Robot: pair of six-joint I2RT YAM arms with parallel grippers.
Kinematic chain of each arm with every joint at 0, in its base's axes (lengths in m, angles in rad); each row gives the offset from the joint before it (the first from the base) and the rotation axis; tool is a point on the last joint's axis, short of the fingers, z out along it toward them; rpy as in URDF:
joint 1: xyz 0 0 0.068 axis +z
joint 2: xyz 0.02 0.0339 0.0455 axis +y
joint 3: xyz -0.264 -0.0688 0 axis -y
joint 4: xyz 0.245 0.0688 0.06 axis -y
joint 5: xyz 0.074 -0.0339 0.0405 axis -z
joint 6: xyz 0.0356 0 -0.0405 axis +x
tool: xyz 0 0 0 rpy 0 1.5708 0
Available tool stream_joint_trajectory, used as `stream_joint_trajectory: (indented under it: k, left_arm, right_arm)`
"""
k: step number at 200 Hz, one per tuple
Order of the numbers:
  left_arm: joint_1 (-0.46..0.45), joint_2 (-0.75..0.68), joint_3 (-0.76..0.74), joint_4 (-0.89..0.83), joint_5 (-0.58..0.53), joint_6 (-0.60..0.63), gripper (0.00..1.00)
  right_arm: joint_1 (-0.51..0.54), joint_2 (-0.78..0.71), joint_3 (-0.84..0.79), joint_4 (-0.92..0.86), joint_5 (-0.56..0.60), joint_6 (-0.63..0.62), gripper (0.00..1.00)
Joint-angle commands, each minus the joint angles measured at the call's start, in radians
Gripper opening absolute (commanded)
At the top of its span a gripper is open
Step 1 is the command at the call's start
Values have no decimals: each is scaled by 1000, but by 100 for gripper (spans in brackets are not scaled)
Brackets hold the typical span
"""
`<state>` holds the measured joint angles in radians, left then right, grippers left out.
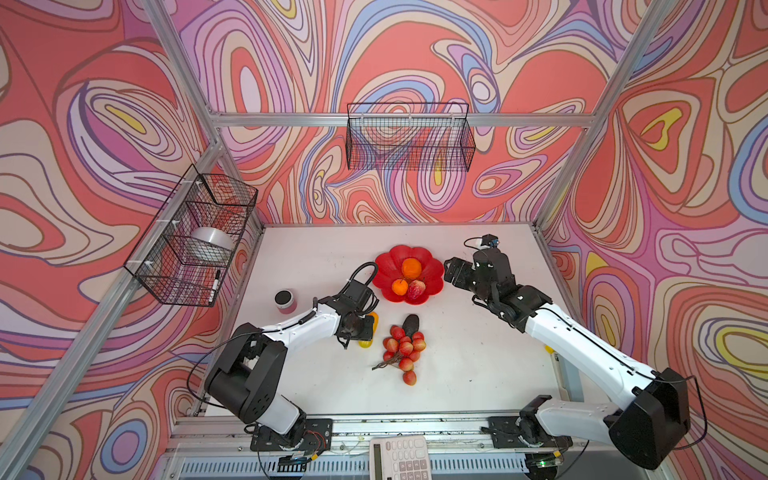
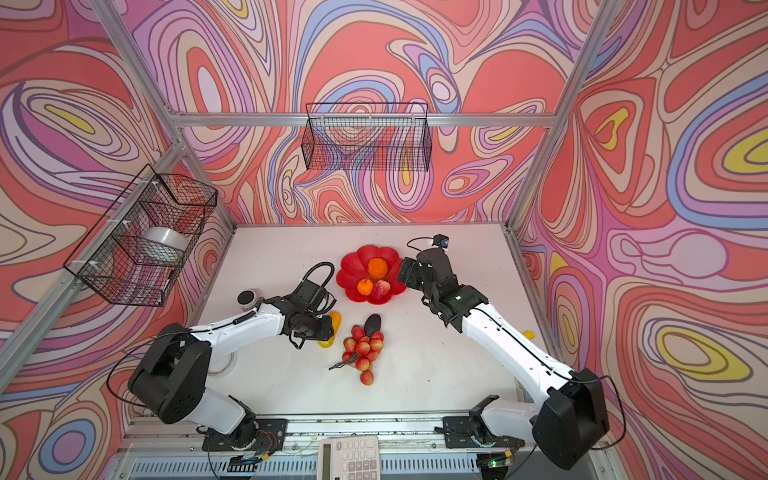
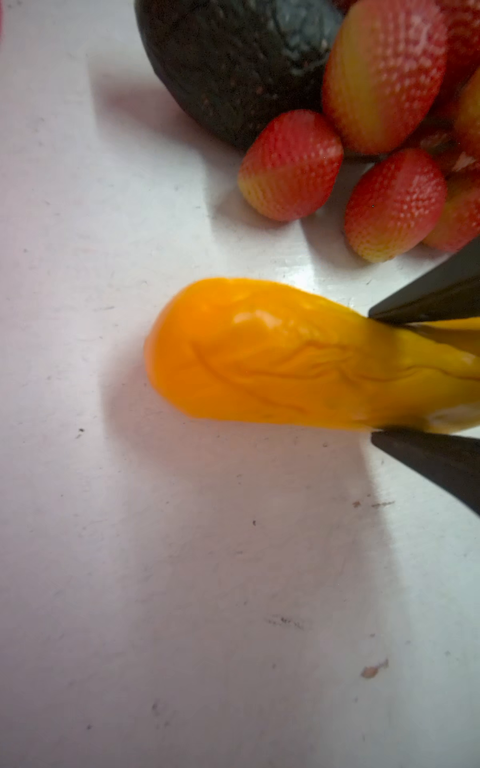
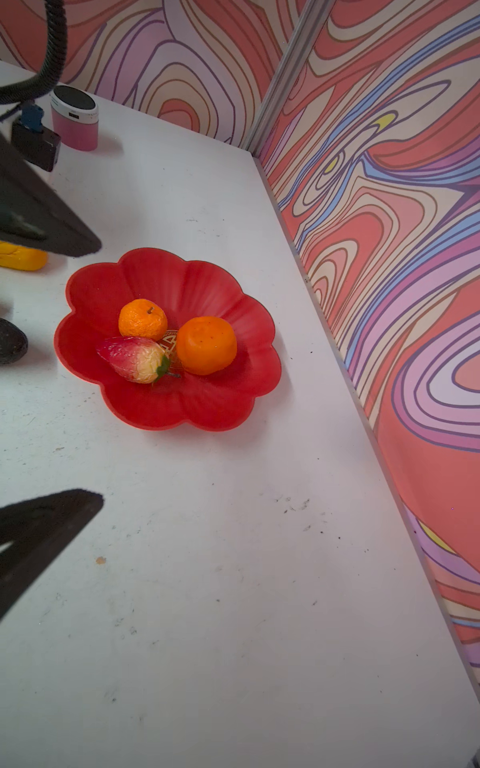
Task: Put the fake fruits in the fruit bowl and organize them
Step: 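Grasp the yellow papaya with the left gripper while the right gripper withdraws, then lower the papaya into the bowl with the left gripper and release it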
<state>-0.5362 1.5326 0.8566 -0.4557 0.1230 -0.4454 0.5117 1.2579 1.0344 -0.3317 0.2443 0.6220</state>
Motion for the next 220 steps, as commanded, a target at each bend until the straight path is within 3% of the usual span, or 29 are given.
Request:
stream_joint_trajectory:
  k: [1, 34, 55, 136, 191, 220]
  left_arm:
    - [-2, -45, 4, -5, -5, -6, 31]
    - [-1, -201, 64, -49, -13, 23, 30]
    - [4, -209, 173, -63, -13, 72, 30]
    - [51, 349, 753, -191, 3, 185, 28]
    - [65, 605, 1005, -265, -38, 199, 29]
    - [65, 662, 1057, -279, -56, 166, 39]
  right_arm:
    - [-5, -8, -5, 0, 23, -10, 91]
    - [-6, 2, -8, 0, 22, -12, 92]
    - [-7, 0, -22, -7, 37, -10, 93]
    - [-13, -135, -134, -79, 70, 17, 98]
    - [-16, -223, -187, -139, 91, 50, 98]
    - [-16, -223, -183, -150, 99, 50, 98]
